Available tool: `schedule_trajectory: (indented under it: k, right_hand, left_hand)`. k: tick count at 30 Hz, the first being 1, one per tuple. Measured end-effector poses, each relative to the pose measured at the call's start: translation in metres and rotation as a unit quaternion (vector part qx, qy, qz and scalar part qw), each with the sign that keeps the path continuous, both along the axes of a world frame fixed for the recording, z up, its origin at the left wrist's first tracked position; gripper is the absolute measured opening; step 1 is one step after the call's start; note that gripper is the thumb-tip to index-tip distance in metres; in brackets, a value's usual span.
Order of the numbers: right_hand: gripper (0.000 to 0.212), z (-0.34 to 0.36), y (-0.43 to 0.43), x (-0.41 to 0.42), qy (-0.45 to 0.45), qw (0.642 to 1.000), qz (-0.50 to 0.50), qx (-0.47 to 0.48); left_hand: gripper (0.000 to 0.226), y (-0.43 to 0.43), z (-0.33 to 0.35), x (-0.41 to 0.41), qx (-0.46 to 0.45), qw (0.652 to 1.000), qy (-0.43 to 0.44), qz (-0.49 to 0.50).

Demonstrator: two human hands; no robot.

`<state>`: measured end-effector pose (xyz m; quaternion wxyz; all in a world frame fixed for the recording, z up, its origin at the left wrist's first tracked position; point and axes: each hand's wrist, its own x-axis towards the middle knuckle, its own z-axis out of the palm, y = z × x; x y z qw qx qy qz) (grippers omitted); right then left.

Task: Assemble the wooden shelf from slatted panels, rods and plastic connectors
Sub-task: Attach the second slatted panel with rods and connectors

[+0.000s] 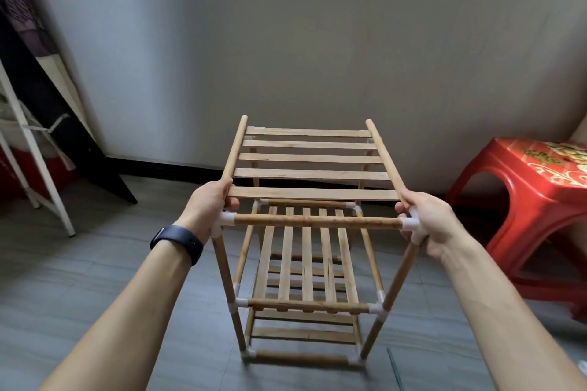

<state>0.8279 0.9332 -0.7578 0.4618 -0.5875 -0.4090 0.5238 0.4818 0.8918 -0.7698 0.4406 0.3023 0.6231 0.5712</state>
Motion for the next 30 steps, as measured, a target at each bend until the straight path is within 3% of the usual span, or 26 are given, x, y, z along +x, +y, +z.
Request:
schedule_trajectory:
  k: [2,9,12,16,20,26,30]
  right_hand:
    - [0.026,0.003,-0.001,0.003,0.066,0.998,0.002,-0.024]
    - [0.028,0.005,0.001,0.0,0.005,1.0,-0.007,-0.022]
    - [0.035,0.009,-0.002,-0.001,0.013,0.999,0.018,-0.049]
    - [0.049,0.011,-0.002,0.002,0.098,0.987,0.062,-0.115]
    - [0.05,0.007,0.001,0.0,0.115,0.985,0.041,-0.122]
    - [0.043,0.002,0.003,-0.005,0.037,0.998,-0.003,-0.058]
    - [0.037,0.0,0.002,-0.002,0.035,0.997,0.006,-0.066]
  left_hand:
    - [0.023,0.002,-0.003,-0.003,-0.002,0.999,0.032,-0.01]
    - [0.022,0.0,-0.009,-0.003,0.01,0.987,0.158,-0.018]
    - [0.022,-0.001,-0.009,-0.005,0.011,0.986,0.164,-0.022]
    - [0.022,0.0,-0.007,-0.002,0.004,0.985,0.17,-0.027]
    - [0.021,0.001,-0.002,-0.001,-0.027,0.986,0.157,-0.052]
    - [0.022,0.001,-0.001,-0.003,-0.04,0.981,0.172,-0.076]
    - [0.023,-0.002,-0.002,-0.002,-0.035,0.984,0.16,-0.076]
